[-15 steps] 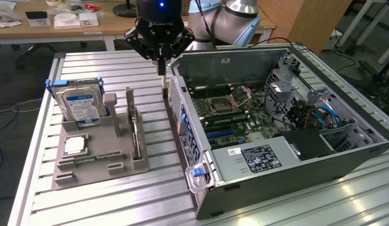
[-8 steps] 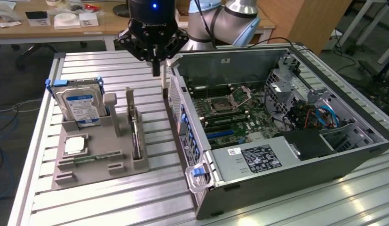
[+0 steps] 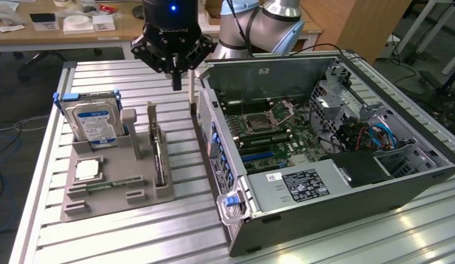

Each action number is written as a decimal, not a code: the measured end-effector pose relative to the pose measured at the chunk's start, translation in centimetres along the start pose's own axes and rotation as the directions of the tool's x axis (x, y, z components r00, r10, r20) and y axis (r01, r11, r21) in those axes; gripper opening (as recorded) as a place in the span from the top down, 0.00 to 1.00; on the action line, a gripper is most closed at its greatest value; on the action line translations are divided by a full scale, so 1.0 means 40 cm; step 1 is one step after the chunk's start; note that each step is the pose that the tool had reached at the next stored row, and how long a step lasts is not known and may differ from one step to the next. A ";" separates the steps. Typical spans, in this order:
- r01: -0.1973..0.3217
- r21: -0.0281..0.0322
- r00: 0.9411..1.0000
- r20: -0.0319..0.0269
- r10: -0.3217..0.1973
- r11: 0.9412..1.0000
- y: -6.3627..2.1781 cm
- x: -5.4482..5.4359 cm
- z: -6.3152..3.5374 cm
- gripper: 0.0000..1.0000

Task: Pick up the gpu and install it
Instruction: 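Reach for the gpu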

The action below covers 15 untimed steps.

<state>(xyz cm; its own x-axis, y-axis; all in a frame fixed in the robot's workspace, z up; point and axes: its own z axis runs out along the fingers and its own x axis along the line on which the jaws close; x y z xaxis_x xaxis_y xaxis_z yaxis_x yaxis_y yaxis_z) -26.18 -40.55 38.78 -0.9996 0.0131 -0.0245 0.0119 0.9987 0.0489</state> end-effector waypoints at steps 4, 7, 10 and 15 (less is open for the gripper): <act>0.032 -0.001 0.999 -0.002 -0.032 0.999 0.000 0.008 0.001 0.89; 0.043 -0.001 0.999 -0.002 -0.043 0.999 0.000 0.024 0.002 0.89; 0.045 -0.003 0.999 -0.002 -0.045 0.999 -0.002 0.042 0.002 0.89; 0.045 -0.003 0.999 -0.002 -0.045 0.999 -0.021 0.061 0.002 0.89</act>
<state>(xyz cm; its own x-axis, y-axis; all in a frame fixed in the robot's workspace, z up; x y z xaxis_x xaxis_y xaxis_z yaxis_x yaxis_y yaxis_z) -28.64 -41.33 38.58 -0.9992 -0.0325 -0.0245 -0.0337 0.9981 0.0508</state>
